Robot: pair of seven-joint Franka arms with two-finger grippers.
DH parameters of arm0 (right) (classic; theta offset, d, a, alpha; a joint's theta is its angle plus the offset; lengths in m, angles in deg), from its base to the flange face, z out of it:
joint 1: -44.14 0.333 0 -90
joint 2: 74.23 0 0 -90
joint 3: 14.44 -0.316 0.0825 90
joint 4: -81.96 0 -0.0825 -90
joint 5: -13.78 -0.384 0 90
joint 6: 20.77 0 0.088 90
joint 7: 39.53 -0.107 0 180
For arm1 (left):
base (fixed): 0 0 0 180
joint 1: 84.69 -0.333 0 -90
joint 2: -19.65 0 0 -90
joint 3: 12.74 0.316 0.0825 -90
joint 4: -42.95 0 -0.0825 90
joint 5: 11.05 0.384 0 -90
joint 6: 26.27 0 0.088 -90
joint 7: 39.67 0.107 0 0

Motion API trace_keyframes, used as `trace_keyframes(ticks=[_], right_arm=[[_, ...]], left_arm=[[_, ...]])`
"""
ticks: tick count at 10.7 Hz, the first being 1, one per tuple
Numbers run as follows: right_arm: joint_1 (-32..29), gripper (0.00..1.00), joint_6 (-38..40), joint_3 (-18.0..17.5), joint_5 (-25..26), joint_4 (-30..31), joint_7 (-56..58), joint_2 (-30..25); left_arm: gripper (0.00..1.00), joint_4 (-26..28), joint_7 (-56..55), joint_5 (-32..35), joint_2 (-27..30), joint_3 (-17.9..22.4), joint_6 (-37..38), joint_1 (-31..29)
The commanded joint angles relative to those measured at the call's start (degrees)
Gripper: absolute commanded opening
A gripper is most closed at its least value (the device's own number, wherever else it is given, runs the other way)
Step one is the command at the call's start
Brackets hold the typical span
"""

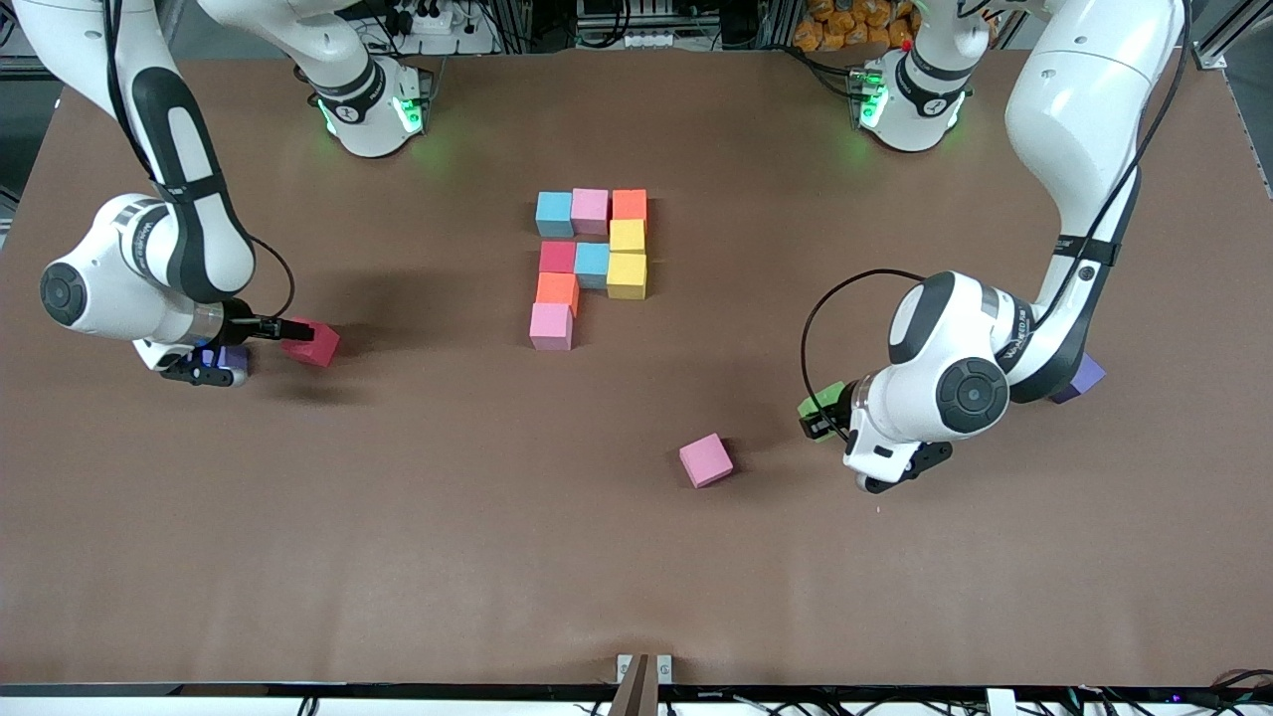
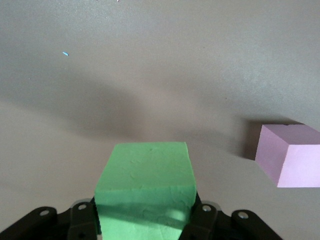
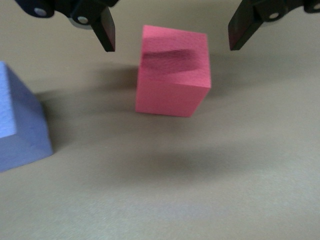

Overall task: Form number 2 with 11 blocks
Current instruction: 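Grasp the red cube with the right gripper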

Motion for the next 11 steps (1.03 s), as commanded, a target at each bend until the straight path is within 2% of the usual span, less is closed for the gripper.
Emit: trace_keyframes(ticks=[1, 9, 10, 11], right_arm=[[1.20, 1.00, -0.97, 0.13, -2.53, 1.36, -2.08, 0.03], [2.08, 1.00, -6.77, -0.13, -3.67, 1.45, -1.92, 3.89], [2.17, 0.97, -6.77, -0.13, -3.94, 1.45, -1.83, 3.99], [2.43, 0.81, -6.68, -0.13, -3.94, 1.45, -1.83, 3.99]], left_arm=[[0.00, 0.21, 0.12, 0.93, 0.25, -0.21, 0.68, -0.22], [0.00, 0.12, 0.12, 0.93, 0.16, -0.21, 0.68, -0.04], [0.00, 0.12, 0.12, 0.93, 0.16, -0.21, 0.68, -0.04], [0.00, 0.12, 0.12, 0.93, 0.16, -0.21, 0.68, -0.04]])
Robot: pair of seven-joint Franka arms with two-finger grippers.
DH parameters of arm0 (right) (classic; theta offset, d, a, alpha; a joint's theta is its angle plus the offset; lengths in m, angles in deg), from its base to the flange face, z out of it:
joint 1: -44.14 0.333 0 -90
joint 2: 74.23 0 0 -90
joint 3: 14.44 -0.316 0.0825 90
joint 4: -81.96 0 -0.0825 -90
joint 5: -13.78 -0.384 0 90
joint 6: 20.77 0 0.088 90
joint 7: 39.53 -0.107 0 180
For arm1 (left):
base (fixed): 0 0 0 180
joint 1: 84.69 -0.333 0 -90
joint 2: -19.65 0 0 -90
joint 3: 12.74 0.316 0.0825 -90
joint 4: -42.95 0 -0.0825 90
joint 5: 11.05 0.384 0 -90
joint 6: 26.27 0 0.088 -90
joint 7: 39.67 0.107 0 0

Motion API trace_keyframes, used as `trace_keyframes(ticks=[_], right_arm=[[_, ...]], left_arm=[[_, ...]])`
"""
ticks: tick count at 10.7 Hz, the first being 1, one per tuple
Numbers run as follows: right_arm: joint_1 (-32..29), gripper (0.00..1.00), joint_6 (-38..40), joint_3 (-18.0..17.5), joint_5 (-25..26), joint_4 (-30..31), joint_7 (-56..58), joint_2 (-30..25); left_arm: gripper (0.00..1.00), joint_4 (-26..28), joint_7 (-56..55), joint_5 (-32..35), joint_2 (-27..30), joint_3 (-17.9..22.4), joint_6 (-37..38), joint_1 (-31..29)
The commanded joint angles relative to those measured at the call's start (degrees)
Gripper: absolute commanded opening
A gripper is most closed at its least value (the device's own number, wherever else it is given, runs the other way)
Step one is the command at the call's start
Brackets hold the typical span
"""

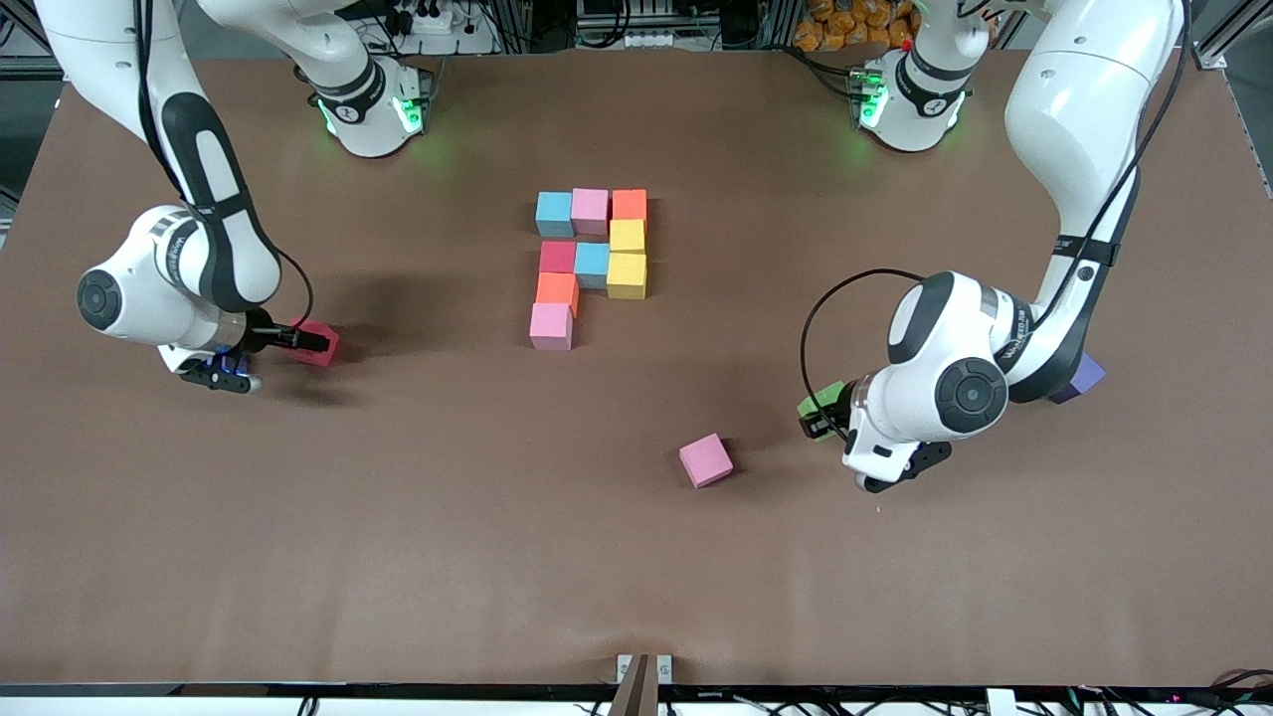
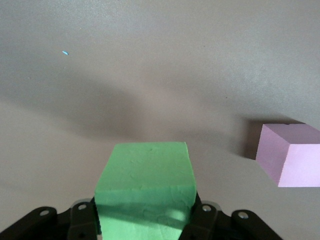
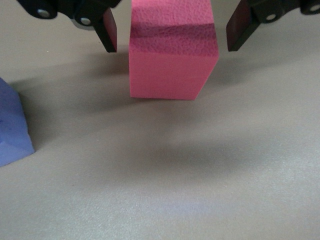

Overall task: Form number 2 with 11 blocks
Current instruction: 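Grasp the red cube with the right gripper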

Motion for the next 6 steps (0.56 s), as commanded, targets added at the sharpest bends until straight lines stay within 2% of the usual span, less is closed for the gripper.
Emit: trace_keyframes(ticks=[1, 4, 6], right_arm=[[0.92, 0.65, -0.74, 0.04, -1.42, 0.32, -0.14, 0.22], [1.53, 0.34, -0.48, 0.04, -1.42, 0.32, 0.30, 0.13], [2.67, 0.32, 0.31, 0.04, -1.33, 0.15, 0.30, -0.66]], left_arm=[[0.00, 0.04, 0.12, 0.93, 0.26, -0.21, 0.66, -0.17], [0.00, -0.04, 0.12, 0.93, 0.17, -0.21, 0.66, -0.08], [0.00, -0.04, 0.12, 0.93, 0.17, -0.21, 0.66, -0.08]])
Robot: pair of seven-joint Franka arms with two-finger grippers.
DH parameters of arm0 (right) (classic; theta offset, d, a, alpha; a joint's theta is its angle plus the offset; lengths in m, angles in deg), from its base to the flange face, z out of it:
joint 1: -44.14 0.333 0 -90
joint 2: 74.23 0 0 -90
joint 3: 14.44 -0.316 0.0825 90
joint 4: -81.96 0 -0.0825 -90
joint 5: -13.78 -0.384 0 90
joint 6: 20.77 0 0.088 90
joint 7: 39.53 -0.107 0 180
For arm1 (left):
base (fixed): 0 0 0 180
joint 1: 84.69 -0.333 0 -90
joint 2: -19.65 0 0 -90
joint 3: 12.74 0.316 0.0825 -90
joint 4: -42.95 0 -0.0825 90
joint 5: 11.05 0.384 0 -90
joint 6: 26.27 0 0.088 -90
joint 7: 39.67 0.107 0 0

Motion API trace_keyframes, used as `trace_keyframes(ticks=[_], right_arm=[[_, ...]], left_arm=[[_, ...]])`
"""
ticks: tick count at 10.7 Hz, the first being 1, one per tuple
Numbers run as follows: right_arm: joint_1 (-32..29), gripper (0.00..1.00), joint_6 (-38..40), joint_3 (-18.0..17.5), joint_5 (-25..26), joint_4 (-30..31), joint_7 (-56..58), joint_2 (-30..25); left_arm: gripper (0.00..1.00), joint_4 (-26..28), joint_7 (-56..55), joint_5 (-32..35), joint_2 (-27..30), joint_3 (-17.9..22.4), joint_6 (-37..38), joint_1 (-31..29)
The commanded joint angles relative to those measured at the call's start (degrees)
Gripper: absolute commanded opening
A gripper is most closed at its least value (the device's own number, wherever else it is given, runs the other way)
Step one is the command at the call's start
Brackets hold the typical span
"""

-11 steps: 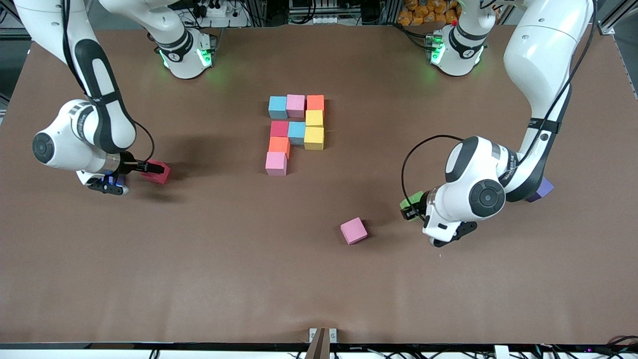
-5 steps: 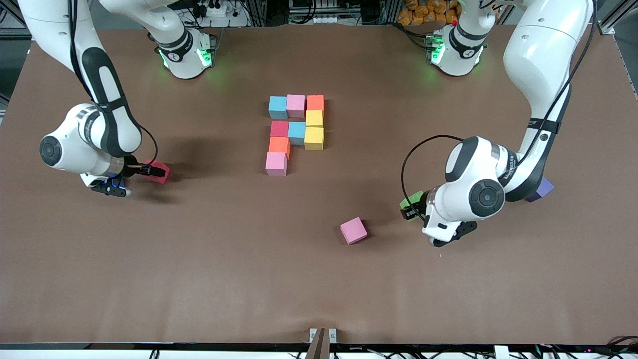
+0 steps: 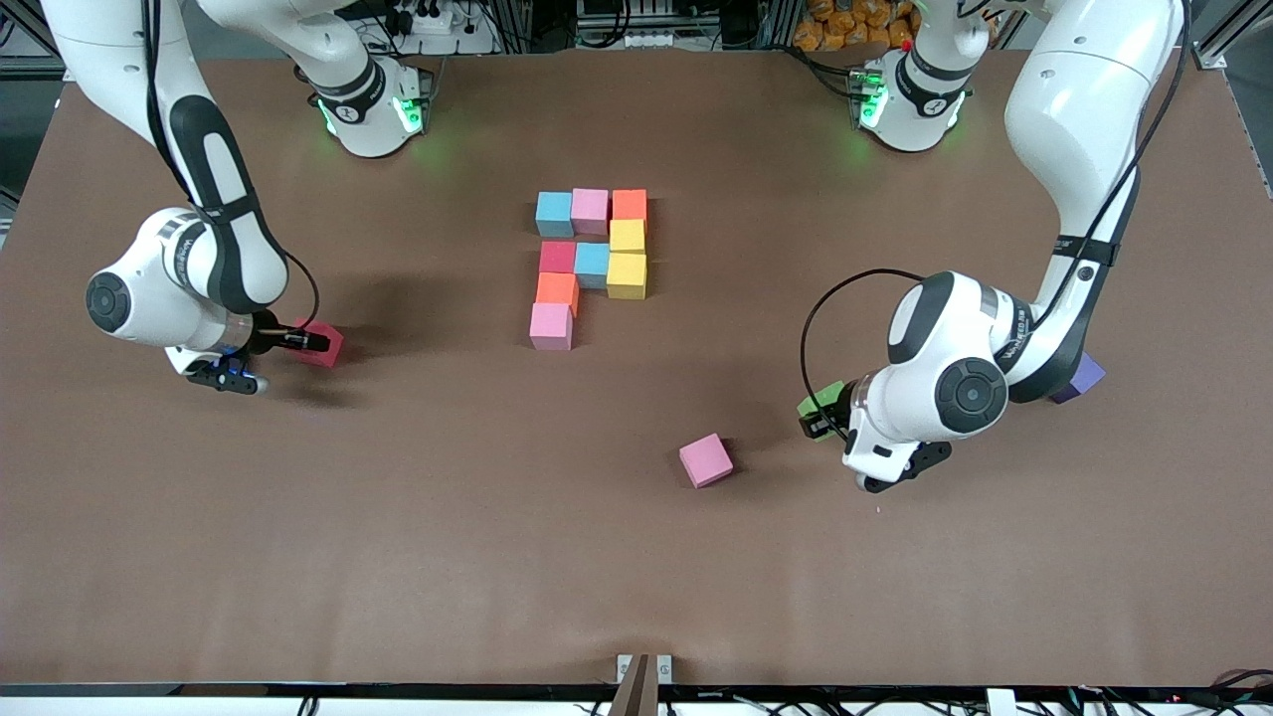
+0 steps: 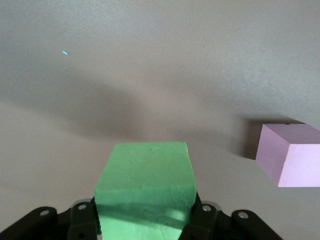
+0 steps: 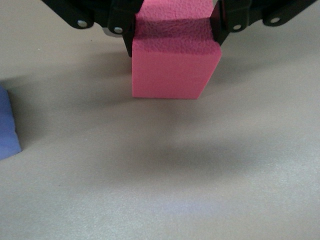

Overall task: Form number 2 with 11 blocks
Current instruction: 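Carry the red cube to the shape beside the lowest pink cube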

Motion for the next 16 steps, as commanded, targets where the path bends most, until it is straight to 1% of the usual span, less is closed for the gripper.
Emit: trace_keyframes(ticks=[1, 3, 5, 7, 10, 11, 12, 13, 16], right_arm=[[2.77, 0.31, 2.37, 0.03, -1.13, -0.32, 0.23, -2.04], [5.32, 0.30, 6.06, -0.23, -0.69, -2.86, 0.23, -4.07], [8.39, 0.30, 10.98, -0.49, -0.51, -7.69, 0.41, -4.69], [11.47, 0.30, 12.93, -1.45, -0.51, -12.00, 2.07, -4.61], [13.50, 0.29, 12.85, -7.77, -0.51, -16.66, 2.17, -4.26], [14.72, 0.29, 12.85, -9.35, -0.42, -18.68, 3.04, -3.99], [16.82, 0.28, 12.85, -9.89, -0.42, -20.87, 3.13, -3.21], [19.37, 0.28, 12.76, -9.98, -0.34, -22.72, 3.14, -2.16], [26.84, 0.24, 12.85, -9.99, -0.16, -29.66, 2.96, 2.76]], left_arm=[[0.00, -0.04, 0.12, 0.93, 0.18, -0.21, 0.66, -0.08], [0.00, -0.04, 0.12, 0.92, 0.18, -0.21, 0.66, -0.08], [0.00, -0.04, 0.12, 0.84, 0.18, -0.21, 0.66, -0.08], [0.00, -0.13, 0.29, 0.93, 0.18, 0.93, 0.66, 0.00], [0.00, -0.04, 0.38, 0.93, 0.18, 1.81, 0.66, -0.17], [0.00, -0.04, 0.64, 1.19, -0.35, 2.95, 0.66, -0.17], [0.00, -0.22, 0.82, 2.93, -0.87, 4.26, 0.40, -0.26], [0.00, -0.22, 0.65, 3.90, -1.40, 4.36, -0.04, -0.35], [0.00, -0.57, 0.03, 3.47, -1.50, 4.45, -0.13, -1.31]])
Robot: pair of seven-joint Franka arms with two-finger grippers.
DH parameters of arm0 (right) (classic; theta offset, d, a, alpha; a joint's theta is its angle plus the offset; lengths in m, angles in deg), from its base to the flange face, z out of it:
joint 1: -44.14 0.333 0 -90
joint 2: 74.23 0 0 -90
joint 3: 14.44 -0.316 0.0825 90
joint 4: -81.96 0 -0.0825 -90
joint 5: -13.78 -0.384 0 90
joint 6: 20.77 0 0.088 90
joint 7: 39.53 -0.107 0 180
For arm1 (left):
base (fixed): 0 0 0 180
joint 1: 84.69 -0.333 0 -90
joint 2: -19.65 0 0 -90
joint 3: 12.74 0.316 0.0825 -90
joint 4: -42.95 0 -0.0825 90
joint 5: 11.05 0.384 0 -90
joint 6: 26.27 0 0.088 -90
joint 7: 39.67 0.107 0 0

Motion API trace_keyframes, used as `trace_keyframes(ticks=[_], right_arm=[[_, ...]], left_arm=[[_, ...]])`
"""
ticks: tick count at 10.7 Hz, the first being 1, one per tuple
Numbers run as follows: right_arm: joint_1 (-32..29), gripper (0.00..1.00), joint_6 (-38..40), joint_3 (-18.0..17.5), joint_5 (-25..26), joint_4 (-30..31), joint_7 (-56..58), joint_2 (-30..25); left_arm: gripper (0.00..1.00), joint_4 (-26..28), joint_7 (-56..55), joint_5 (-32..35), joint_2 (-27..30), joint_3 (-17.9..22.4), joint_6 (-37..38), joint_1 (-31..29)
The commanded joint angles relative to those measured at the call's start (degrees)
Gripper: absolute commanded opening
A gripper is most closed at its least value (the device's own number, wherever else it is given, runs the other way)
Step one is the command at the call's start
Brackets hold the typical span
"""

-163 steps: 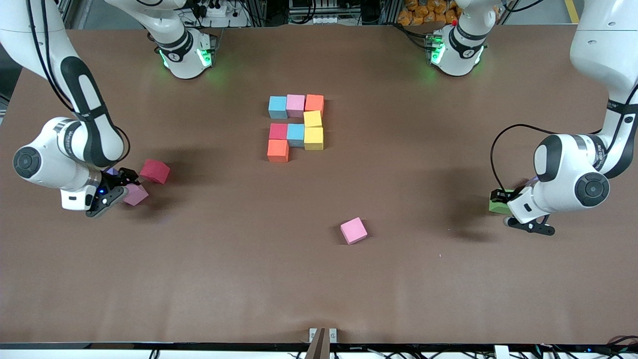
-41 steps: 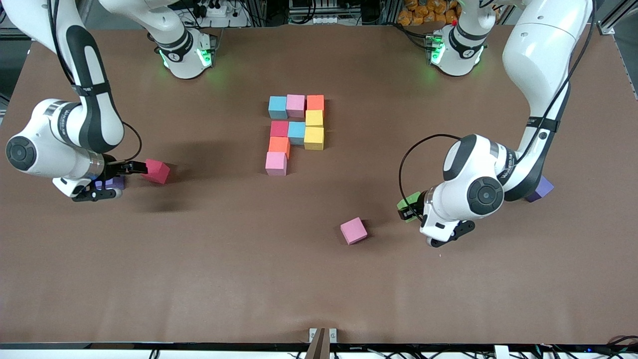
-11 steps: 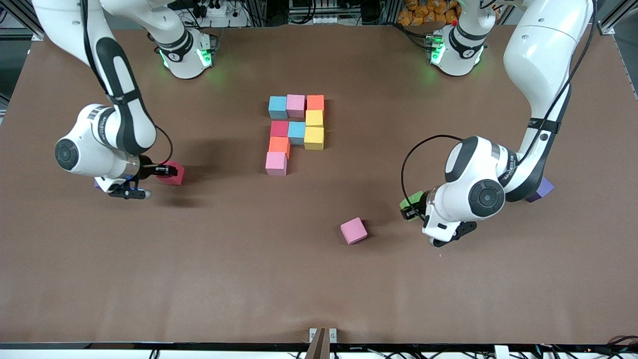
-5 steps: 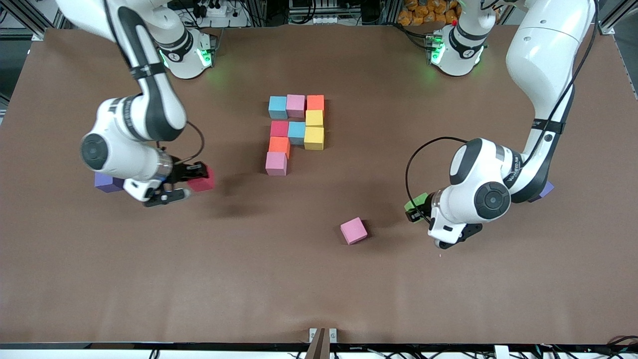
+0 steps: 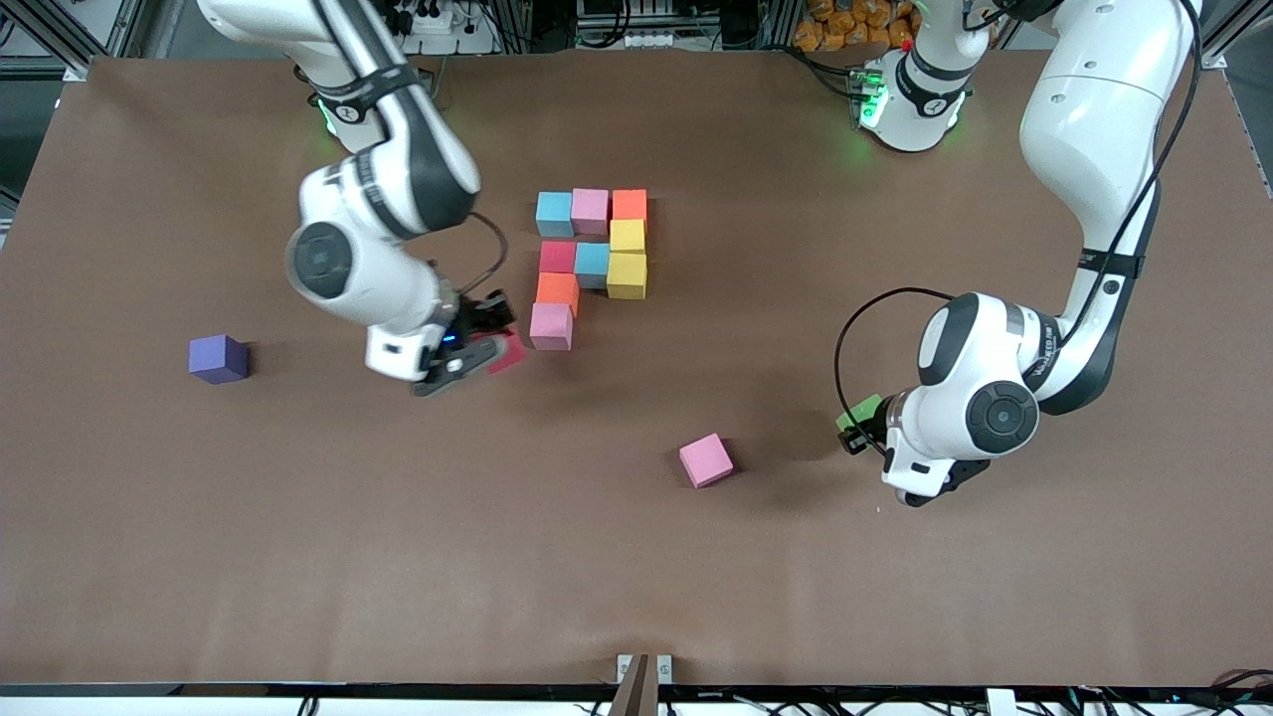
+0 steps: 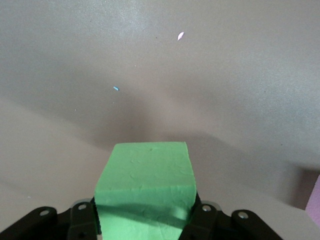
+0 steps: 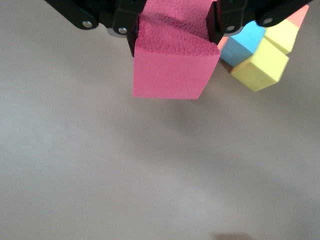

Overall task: Form number 2 with 11 blocks
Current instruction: 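Carry the red cube to the shape beside the lowest pink cube, then lower the red cube beside the pink cube with the right gripper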

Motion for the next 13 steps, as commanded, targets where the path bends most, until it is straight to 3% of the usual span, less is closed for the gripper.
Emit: trace_keyframes(ticks=[1, 4, 7, 13], right_arm=[[4.51, 0.24, 0.84, 0.52, 0.01, -7.08, 1.21, 5.84], [8.73, 0.20, 1.63, 0.44, 4.73, -13.06, 6.03, 11.11], [11.55, 0.12, 7.24, 0.43, 8.61, -20.44, 11.57, 17.79], [15.68, 0.08, 9.01, 0.35, 12.05, -21.78, 16.59, 22.64]], left_arm=[[0.00, -0.61, 0.02, 1.35, 0.44, -0.27, 0.11, -1.95], [0.00, -0.70, -1.29, 0.92, 2.19, -0.28, 0.11, -3.19], [0.00, -0.70, -2.35, 0.91, 3.61, -0.36, 0.11, -5.03], [0.00, -0.70, -1.91, 1.27, 3.96, -0.36, 0.11, -5.57]])
